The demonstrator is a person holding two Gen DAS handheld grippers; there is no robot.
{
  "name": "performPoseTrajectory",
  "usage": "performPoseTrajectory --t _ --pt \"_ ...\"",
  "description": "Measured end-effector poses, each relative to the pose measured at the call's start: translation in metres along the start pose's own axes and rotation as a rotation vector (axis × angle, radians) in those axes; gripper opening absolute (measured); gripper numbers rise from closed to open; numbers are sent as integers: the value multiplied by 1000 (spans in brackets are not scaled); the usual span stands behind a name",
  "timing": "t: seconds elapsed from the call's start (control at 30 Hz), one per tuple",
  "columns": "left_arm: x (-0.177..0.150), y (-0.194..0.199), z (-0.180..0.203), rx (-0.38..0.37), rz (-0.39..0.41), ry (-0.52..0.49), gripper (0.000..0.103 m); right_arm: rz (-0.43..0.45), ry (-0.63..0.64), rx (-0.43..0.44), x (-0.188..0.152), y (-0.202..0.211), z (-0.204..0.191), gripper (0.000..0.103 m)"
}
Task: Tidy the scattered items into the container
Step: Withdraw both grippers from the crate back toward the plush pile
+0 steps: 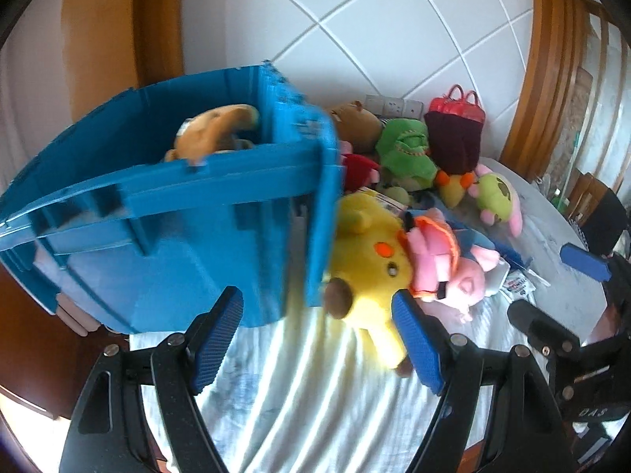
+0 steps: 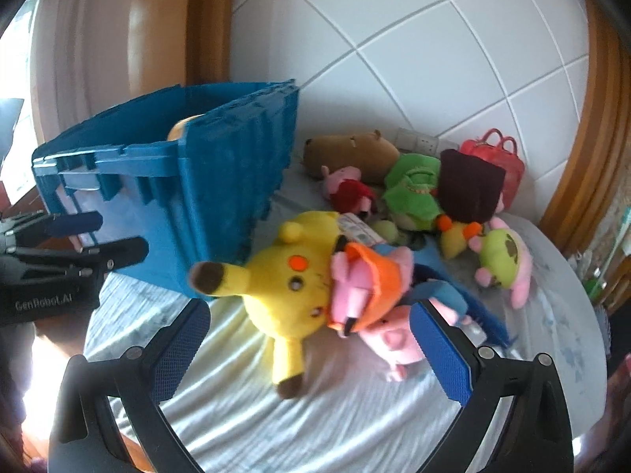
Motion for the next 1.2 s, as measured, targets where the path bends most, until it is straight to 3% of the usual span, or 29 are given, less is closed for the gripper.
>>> performPoseTrajectory --t 0.67,0.93,1.2 --pt "1 -40 127 37 -52 15 78 -34 -27 20 -35 -7 143 102" --pt "-12 -66 148 61 -120 32 78 -99 -78 18 -57 -27 192 102" --pt "-15 -87 144 80 -171 42 78 -173 -113 21 -72 -51 210 102"
Point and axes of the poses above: each gripper's, at about its wrist camera, not at the fingertips, and y roughly against the way its jaws point, z to its right, x to its top, the point moved 9 cm from there along -y, roughly the way its jaws point, and after that the axes turned 2 degrees about -z, right-handed, at the moved point
